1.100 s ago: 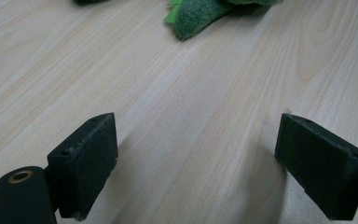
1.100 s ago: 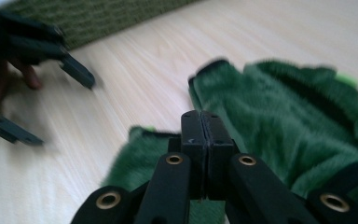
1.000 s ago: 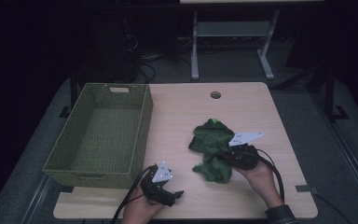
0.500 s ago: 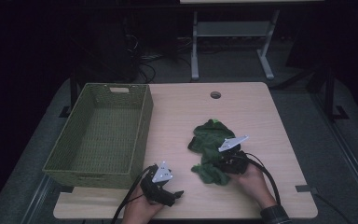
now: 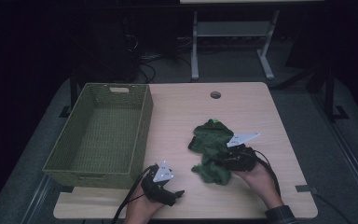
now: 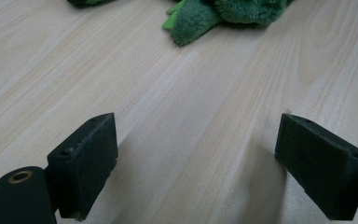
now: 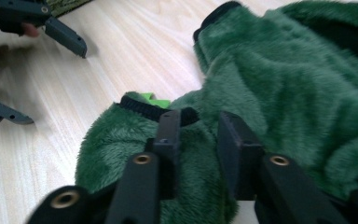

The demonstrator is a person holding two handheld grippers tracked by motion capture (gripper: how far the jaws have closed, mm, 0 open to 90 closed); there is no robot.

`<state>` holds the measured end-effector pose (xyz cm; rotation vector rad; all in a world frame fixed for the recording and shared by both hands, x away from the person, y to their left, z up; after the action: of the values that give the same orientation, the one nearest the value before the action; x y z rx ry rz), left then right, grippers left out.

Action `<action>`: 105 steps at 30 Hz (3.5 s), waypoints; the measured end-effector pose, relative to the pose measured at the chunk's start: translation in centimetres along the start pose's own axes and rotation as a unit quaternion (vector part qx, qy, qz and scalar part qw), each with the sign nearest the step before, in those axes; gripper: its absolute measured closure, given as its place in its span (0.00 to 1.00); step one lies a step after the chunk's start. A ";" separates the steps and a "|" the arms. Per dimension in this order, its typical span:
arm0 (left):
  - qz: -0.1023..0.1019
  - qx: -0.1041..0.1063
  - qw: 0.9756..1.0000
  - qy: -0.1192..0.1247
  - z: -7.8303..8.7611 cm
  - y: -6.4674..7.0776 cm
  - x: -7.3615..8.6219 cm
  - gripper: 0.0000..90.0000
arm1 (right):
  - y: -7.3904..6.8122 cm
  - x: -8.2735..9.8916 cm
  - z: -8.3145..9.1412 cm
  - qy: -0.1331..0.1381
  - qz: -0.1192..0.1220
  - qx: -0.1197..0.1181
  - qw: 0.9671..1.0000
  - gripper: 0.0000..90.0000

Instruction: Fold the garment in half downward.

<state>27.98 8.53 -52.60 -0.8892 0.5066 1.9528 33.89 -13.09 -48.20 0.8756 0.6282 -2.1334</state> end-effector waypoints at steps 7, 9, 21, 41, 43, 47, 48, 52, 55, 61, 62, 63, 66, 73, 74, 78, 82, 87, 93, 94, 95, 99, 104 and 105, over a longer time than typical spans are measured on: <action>0.004 0.012 1.000 -0.006 -0.3 -0.1 -0.6 0.15 | 0.8 -0.5 0.9 0.012 0.004 0.017 1.000 0.57; 0.001 0.015 1.000 -0.006 -0.5 -0.2 -1.5 0.16 | 1.3 -0.8 1.2 0.018 0.006 0.021 1.000 0.57; 0.005 0.025 1.000 0.015 -1.3 -2.3 -6.2 0.28 | 3.6 -2.2 2.5 0.033 -0.012 0.049 0.998 0.54; -0.007 0.023 1.000 0.017 -3.8 -6.7 -12.8 0.53 | 7.2 -4.6 3.4 0.042 -0.026 0.071 0.996 0.54; -0.007 0.023 1.000 0.017 -4.1 -7.2 -13.2 0.53 | 7.6 -4.8 3.3 0.045 -0.031 0.071 0.996 0.53; -0.008 0.016 1.000 0.016 -5.1 -8.3 -14.1 0.53 | 8.4 -5.0 2.7 0.037 -0.032 0.077 0.996 0.53; -0.008 0.015 1.000 0.016 -5.4 -8.6 -14.3 0.53 | 8.6 -5.0 2.6 0.033 -0.034 0.079 0.996 0.53; -0.002 0.013 1.000 0.012 -6.6 -9.7 -15.1 0.53 | 9.7 -5.1 2.0 0.036 -0.037 0.088 0.995 0.53; 0.001 0.011 1.000 0.013 -7.2 -10.3 -15.4 0.53 | 10.2 -5.0 1.7 0.036 -0.046 0.090 0.994 0.53; 0.006 0.012 1.000 0.002 -9.1 -11.6 -15.3 0.52 | 11.7 -4.2 0.3 0.029 -0.066 0.091 0.993 0.53; 0.012 0.013 1.000 0.002 -9.6 -11.9 -15.1 0.52 | 12.1 -4.0 -0.3 0.024 -0.074 0.089 0.993 0.53; 0.014 0.013 1.000 0.001 -9.9 -12.1 -14.9 0.52 | 12.2 -3.9 -0.5 0.023 -0.072 0.088 0.993 0.53; 0.018 0.015 1.000 -0.007 -10.6 -12.4 -14.4 0.52 | 12.6 -3.3 -1.5 0.007 -0.075 0.088 0.993 0.53; 0.030 0.021 0.999 -0.021 -12.2 -13.0 -13.6 0.52 | 13.1 -2.5 -2.8 -0.014 -0.080 0.090 0.993 0.56; 0.027 0.022 0.999 -0.023 -12.2 -13.1 -13.5 0.52 | 13.1 -2.4 -2.9 -0.017 -0.080 0.089 0.993 0.57; 0.037 0.019 0.999 -0.026 -12.7 -13.3 -13.2 0.56 | 13.3 -2.0 -3.4 -0.028 -0.082 0.094 0.992 0.60; 0.030 0.005 0.999 -0.042 -13.2 -13.9 -12.7 0.65 | 13.5 -1.7 -3.7 -0.033 -0.089 0.093 0.991 0.67; 0.037 0.005 0.998 -0.043 -13.3 -14.0 -12.7 0.87 | 13.6 -1.5 -3.9 -0.044 -0.079 0.102 0.991 0.88; 0.050 0.002 0.998 -0.038 -12.9 -13.9 -13.2 0.97 | 13.5 -1.9 -3.7 -0.035 -0.081 0.105 0.991 0.97; 0.053 0.003 0.998 -0.034 -12.7 -13.9 -13.4 0.97 | 13.5 -2.0 -3.5 -0.032 -0.082 0.105 0.990 0.97; 0.056 0.003 0.998 -0.029 -12.6 -13.9 -13.6 0.97 | 13.5 -2.1 -3.4 -0.029 -0.083 0.107 0.990 0.97; 0.060 0.003 0.998 -0.008 -11.7 -14.0 -14.9 0.97 | 13.5 -3.0 -2.4 -0.009 -0.086 0.109 0.990 0.97; 0.058 -0.002 0.998 0.014 -10.4 -14.0 -16.9 0.96 | 13.6 -4.7 -1.0 0.009 -0.097 0.107 0.989 0.97; 0.058 -0.002 0.998 0.014 -10.4 -14.0 -16.9 0.96 | 13.6 -5.0 -0.9 0.004 -0.105 0.103 0.989 0.97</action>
<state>49.67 -0.69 -46.72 -0.9092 0.5825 2.0485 47.32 -18.61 -47.15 0.9654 0.5303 -2.4183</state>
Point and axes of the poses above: each handheld gripper's, and its own axes: z roughly backward along the jaws, x roughly out of its underside, y roughly to its right, the point moved 7 cm from there along -z, roughly forward along the jaws, and after that the axes turned 3 degrees about y, right-handed, at the moved point
